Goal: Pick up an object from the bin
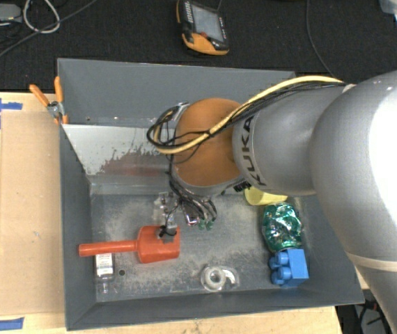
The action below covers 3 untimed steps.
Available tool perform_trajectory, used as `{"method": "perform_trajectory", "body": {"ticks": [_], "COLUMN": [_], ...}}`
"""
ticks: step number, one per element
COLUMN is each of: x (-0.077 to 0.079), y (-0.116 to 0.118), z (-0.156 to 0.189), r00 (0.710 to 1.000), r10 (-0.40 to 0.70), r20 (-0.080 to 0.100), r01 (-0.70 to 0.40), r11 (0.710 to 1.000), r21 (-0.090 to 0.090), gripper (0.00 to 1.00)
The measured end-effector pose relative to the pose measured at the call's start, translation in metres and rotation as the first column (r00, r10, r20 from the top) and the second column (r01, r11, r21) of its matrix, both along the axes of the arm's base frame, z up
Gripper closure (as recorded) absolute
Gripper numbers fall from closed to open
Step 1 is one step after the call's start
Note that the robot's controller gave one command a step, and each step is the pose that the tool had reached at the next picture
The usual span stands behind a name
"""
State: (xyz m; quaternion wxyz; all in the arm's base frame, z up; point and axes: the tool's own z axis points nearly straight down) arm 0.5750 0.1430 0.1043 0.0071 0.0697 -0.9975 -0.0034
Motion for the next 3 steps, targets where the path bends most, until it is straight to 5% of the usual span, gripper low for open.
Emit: {"method": "perform_trajectory", "body": {"ticks": [1,3], "x": [0.020,0.015], "y": [-0.014,-0.008], "z": [0.057,0.121], "r00": [1.000,0.999], "r10": [0.027,-0.039], "r20": [-0.003,-0.001], "r01": [-0.027,0.039], "r11": [1.000,0.999], "r21": [-0.001,-0.002], "gripper": [1.00,1.00]}}
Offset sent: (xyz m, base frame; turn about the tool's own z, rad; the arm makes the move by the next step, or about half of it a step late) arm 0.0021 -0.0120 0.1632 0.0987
